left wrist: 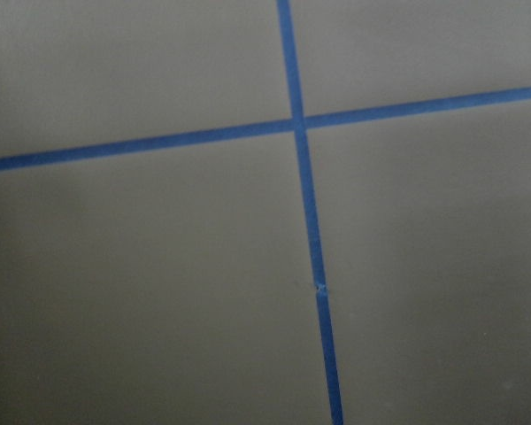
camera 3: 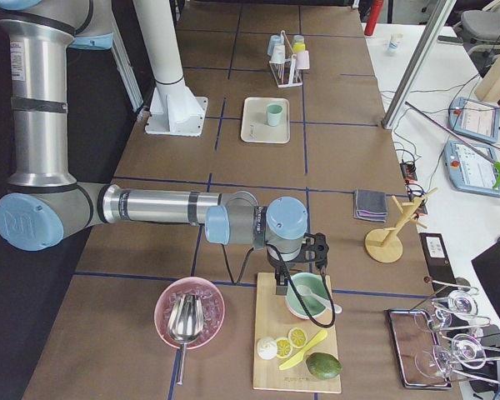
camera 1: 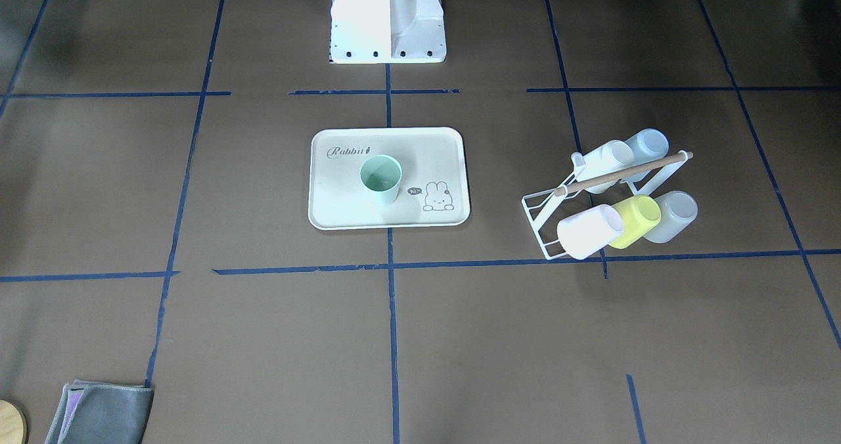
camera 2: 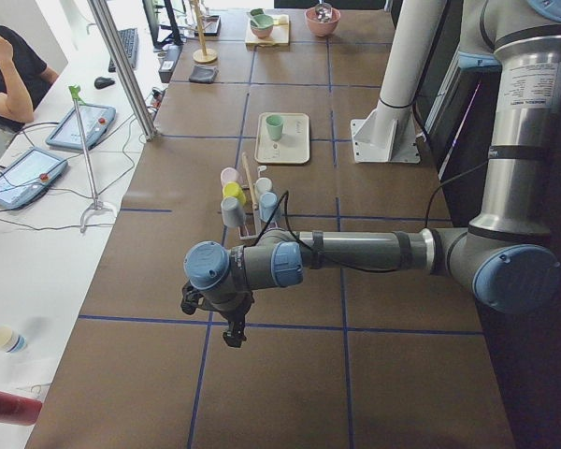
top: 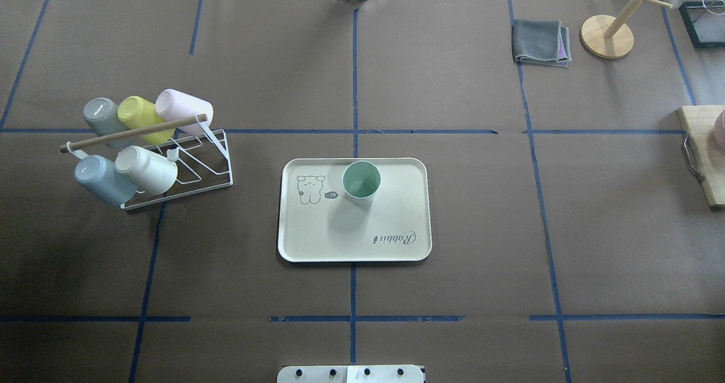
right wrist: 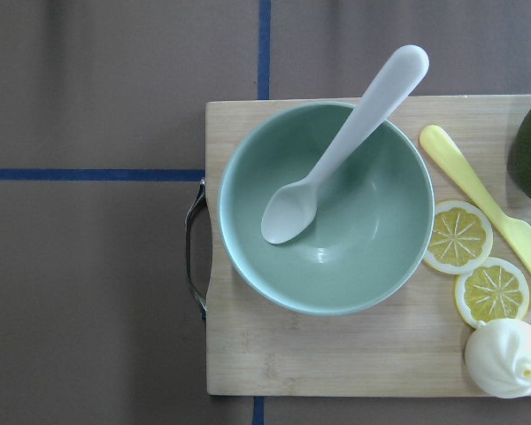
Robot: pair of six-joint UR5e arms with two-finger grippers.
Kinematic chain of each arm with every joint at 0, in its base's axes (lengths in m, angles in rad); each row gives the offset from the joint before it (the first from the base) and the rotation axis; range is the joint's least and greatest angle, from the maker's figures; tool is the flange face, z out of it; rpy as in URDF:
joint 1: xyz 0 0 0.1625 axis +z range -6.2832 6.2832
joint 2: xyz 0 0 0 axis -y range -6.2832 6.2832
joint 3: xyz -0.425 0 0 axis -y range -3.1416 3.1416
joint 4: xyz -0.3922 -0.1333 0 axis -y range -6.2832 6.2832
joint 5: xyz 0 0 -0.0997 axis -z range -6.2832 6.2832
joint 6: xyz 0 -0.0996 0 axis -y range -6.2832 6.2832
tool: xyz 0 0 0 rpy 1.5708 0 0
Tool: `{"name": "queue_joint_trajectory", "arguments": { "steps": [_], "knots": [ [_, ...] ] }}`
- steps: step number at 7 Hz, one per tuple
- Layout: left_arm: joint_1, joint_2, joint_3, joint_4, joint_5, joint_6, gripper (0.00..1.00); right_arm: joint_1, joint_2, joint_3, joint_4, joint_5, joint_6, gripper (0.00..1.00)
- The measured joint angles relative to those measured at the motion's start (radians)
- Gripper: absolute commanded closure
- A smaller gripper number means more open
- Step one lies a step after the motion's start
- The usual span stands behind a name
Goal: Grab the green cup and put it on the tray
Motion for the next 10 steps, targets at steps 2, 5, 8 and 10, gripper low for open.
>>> {"name": "queue_joint_trajectory", "arguments": {
  "steps": [2, 5, 8, 10],
  "knots": [
    [0.000, 0.001, 0.001, 0.000, 0.000, -0.003, 0.00, 0.000, -0.001, -0.003, -0.001, 0.001, 0.002, 0.00],
    [0.000, -0.002, -0.001, 0.000, 0.000, -0.004, 0.00, 0.000, -0.003, -0.004, -0.004, -0.001, 0.004, 0.00],
    [0.000, -0.008, -0.001, 0.000, 0.000, -0.004, 0.00, 0.001, -0.011, -0.012, -0.011, -0.004, 0.023, 0.00],
    [0.000, -0.011, -0.001, 0.000, 0.000, -0.004, 0.00, 0.001, -0.013, -0.027, -0.010, -0.009, 0.038, 0.00]
  ]
}}
